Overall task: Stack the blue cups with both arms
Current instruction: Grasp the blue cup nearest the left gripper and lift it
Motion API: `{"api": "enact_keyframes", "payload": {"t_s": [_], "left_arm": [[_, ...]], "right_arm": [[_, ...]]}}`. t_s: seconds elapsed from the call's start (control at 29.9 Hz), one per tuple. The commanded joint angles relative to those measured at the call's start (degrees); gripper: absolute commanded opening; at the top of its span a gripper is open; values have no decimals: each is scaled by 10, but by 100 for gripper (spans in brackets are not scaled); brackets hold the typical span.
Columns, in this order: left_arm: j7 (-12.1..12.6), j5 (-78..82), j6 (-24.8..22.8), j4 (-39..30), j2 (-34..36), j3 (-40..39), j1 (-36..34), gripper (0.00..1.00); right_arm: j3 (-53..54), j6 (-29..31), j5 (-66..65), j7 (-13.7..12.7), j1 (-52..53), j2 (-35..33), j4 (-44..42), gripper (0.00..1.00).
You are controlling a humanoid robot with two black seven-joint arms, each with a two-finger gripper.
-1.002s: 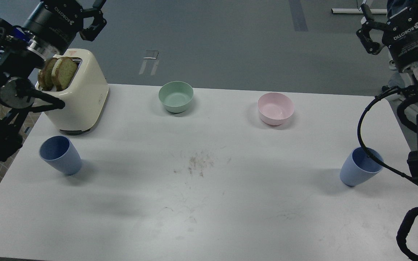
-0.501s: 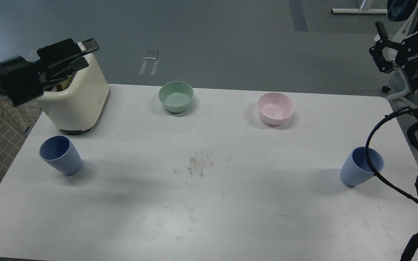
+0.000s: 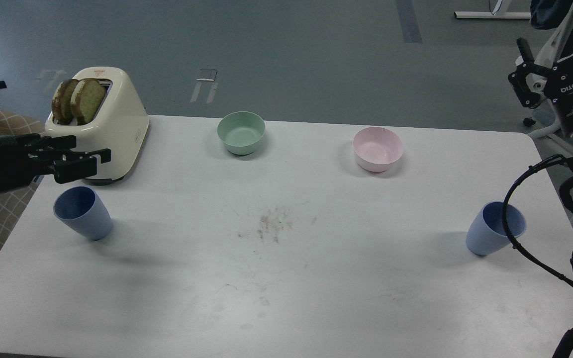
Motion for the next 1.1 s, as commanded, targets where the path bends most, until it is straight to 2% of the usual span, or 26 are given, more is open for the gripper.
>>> {"api": "enact_keyframes", "payload": {"t_s": [0.0, 0.07, 0.17, 0.53, 0.6, 0.67, 0.7, 0.74, 0.8, 0.87, 0.94, 1.07], "left_arm": [[-19, 5, 11, 43, -18, 27, 0, 84], [-34, 5, 13, 52, -24, 36, 2, 80], [-37, 3, 24, 76, -38, 57, 2, 71], [-37, 2, 26, 142, -72, 61, 1, 71], [-45, 0, 26, 149, -74, 61, 1, 70], [-51, -1, 26, 149, -74, 61, 1, 61], [-53, -1, 26, 149, -75, 61, 1, 49], [-54, -1, 26, 150, -75, 61, 2, 44], [-55, 1, 26, 149, -75, 61, 2, 25], [-55, 2, 26, 149, -75, 60, 1, 19], [-56, 3, 26, 149, -78, 60, 1, 2], [-59, 5, 26, 139, -79, 61, 2, 0]], "right_arm": [[4, 0, 0, 0, -4, -1, 1, 100], [5, 0, 0, 0, -4, -1, 1, 100], [5, 0, 0, 0, -4, -1, 3, 100], [4, 0, 0, -2, -12, -8, 4, 100], [4, 0, 0, -1, -16, -17, 3, 100], [4, 0, 0, -2, -19, -17, 2, 100], [4, 0, 0, -1, -21, -17, 2, 100], [5, 0, 0, -1, -22, -17, 2, 100], [5, 0, 0, -1, -22, -17, 2, 100], [4, 0, 0, -1, -22, -17, 2, 100], [4, 0, 0, 0, -22, -17, 2, 100], [5, 0, 0, 1, -23, -17, -1, 100]]}}
